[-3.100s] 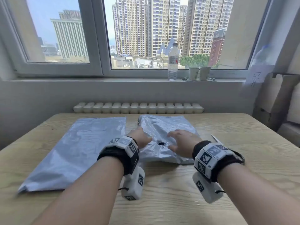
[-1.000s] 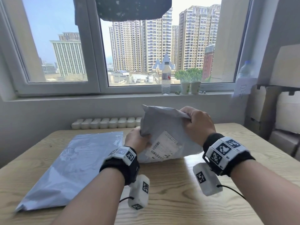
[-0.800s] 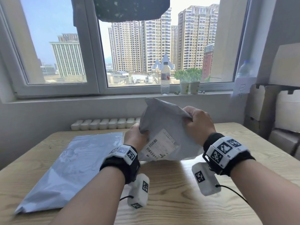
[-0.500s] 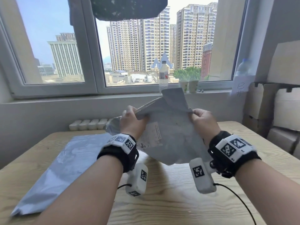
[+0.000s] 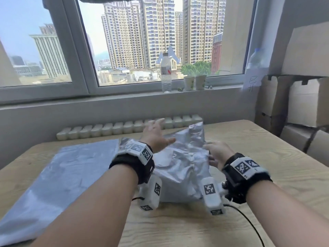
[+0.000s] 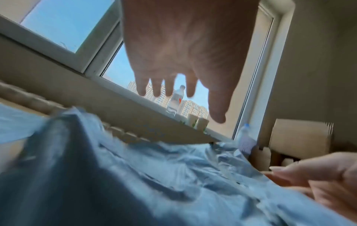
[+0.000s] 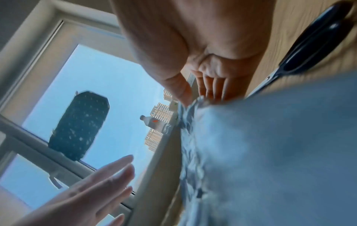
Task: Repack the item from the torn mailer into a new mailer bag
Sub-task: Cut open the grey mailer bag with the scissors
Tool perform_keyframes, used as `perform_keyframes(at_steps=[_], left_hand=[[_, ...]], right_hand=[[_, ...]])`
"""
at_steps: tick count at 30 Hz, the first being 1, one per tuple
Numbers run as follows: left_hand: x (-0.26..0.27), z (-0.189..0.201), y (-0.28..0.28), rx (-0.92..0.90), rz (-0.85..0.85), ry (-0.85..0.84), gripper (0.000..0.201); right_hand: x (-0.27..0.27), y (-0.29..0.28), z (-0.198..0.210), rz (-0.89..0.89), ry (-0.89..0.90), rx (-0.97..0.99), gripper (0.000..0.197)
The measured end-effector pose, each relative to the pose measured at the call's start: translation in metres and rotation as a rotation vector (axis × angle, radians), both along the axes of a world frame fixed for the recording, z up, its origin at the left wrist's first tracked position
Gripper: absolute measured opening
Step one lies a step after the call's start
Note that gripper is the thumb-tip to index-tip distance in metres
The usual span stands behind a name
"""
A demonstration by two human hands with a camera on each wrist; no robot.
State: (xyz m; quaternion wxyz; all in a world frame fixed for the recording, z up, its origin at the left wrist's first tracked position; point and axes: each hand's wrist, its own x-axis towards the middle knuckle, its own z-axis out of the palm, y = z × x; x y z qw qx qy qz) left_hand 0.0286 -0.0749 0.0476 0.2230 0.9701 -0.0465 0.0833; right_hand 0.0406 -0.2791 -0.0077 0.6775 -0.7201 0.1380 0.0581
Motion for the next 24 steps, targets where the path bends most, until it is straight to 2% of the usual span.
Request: perform_keyframes(at_steps=[3, 6, 10, 12, 15, 17, 20, 24], left_hand=[[-0.001, -0.037, -0.007, 0.174, -0.118, 0.245, 0.071], [-0.001, -0.06, -0.012, 0.311, -0.101, 0.379, 0.068], [0.007, -0.069, -0.017, 0.403, -0.076, 0.384, 0.056], [0.01, -0.076, -0.018, 0.412, -0.065, 0.396, 0.054], [0.014, -0.088, -0.019, 0.42, -0.043, 0.401, 0.054], [0.017, -0.092, -0.018, 0.417, -0.02, 0.384, 0.054], [0.02, -0.097, -0.015, 0.409, 0.005, 0.372, 0.058], [0.022, -0.103, -0.011, 0.371, 0.074, 0.347, 0.06]], right_hand=[[-0.004, -0.009, -0.015, 0.012, 0.026, -0.051, 0.017], [-0.002, -0.024, -0.029, -0.052, -0.005, -0.108, 0.033], [-0.004, -0.046, -0.032, -0.113, -0.08, -0.73, 0.025], [-0.005, -0.054, -0.034, -0.065, -0.048, -0.891, 0.025], [-0.002, -0.057, -0.043, 0.023, 0.02, -1.032, 0.027], [0.003, -0.058, -0.048, 0.019, 0.036, -1.096, 0.029], [0.007, -0.062, -0.05, 0.0, 0.035, -1.123, 0.03], [0.0, -0.064, -0.045, 0.063, 0.077, -1.179, 0.028]])
